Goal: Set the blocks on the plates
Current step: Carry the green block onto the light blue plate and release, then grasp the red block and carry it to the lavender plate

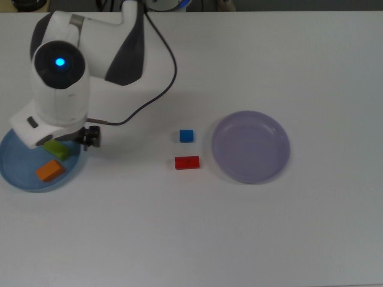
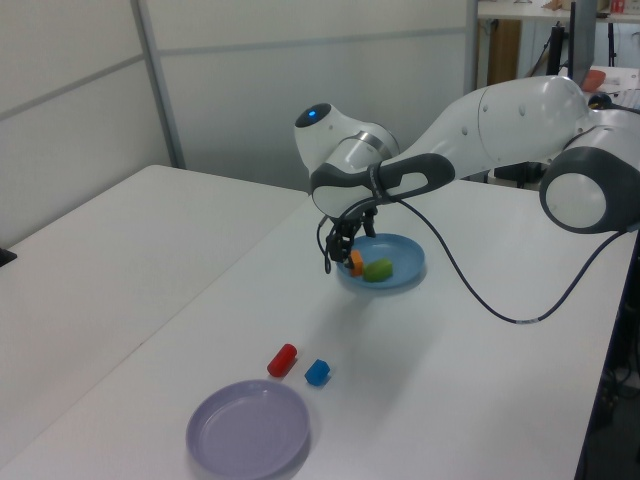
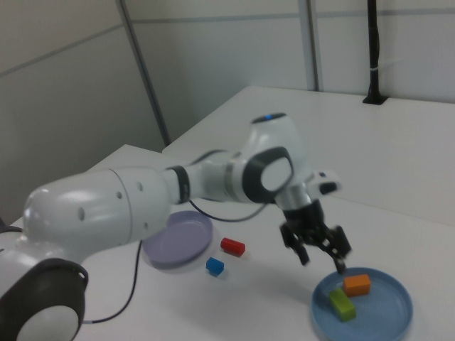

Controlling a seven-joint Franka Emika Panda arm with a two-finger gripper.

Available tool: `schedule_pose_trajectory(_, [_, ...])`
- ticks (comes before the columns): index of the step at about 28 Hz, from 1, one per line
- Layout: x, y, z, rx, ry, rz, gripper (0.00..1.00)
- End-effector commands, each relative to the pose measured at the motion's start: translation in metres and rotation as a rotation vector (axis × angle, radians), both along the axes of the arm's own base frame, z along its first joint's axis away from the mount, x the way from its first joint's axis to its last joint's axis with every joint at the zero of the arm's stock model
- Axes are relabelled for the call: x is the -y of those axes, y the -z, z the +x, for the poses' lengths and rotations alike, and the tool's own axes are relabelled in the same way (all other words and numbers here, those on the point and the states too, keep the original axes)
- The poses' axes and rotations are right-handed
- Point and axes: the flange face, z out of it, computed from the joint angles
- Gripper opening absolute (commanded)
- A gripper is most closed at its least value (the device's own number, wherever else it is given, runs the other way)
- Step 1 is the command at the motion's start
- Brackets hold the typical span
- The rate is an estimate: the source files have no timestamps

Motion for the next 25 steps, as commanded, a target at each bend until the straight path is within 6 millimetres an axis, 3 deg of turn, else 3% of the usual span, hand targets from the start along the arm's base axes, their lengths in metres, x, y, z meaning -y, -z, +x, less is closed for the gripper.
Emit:
schedule_pose_trajectory(1, [-0.079, -0.018, 0.0, 0.005, -0.056, 0.038, 1.0])
schedule_pose_trajectory(6, [-0.15, -0.01, 0.004, 0.014, -0.087, 0.038, 1.0])
schedule_pose_trajectory(12, [-0.216, 0.006, 0.001, -0.004, -0.165, 0.063, 1.0])
schedule_pose_trajectory(17, [-0.242, 0.029, -0.001, -0.024, -0.159, 0.092, 1.0])
schedule_pose_trajectory(25, [-0.254, 0.061, 0.007, 0.023, -0.106, 0.134, 1.0])
